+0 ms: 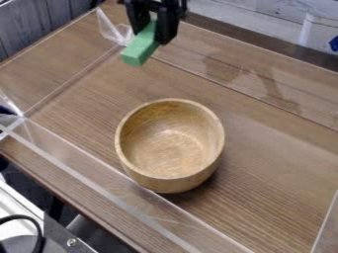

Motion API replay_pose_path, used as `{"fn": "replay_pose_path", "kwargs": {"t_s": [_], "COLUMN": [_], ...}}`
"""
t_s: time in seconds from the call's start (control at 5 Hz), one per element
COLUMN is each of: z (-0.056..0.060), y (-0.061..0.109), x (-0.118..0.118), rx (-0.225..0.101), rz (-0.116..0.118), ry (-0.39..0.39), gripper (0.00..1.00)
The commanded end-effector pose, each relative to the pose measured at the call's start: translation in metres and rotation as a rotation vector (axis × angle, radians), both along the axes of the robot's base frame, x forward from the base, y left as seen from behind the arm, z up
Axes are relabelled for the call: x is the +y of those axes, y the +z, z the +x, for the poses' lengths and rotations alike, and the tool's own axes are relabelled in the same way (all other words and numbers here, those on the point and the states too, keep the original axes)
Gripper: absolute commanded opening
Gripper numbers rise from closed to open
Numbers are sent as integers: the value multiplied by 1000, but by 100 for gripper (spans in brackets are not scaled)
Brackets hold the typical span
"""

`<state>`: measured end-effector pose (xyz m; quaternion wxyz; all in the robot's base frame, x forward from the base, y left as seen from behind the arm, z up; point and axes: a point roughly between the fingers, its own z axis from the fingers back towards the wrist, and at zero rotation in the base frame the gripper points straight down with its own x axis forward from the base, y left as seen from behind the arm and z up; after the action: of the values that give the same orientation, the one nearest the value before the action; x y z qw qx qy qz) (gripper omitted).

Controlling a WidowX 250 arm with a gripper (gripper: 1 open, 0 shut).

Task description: Remove the green block from inside the brown bowl and put it on the table

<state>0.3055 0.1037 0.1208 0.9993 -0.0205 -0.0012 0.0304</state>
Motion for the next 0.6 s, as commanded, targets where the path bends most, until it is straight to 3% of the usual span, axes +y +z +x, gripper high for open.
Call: {"fn": "replay_pose_path", "kwargs": {"t_s": [0.0,0.4], "z": [22,35], "y": [3,-39], "x": [21,32], "rx": [-49,-10], "rz": [42,53], "ry": [9,6], "gripper": [0,0]}}
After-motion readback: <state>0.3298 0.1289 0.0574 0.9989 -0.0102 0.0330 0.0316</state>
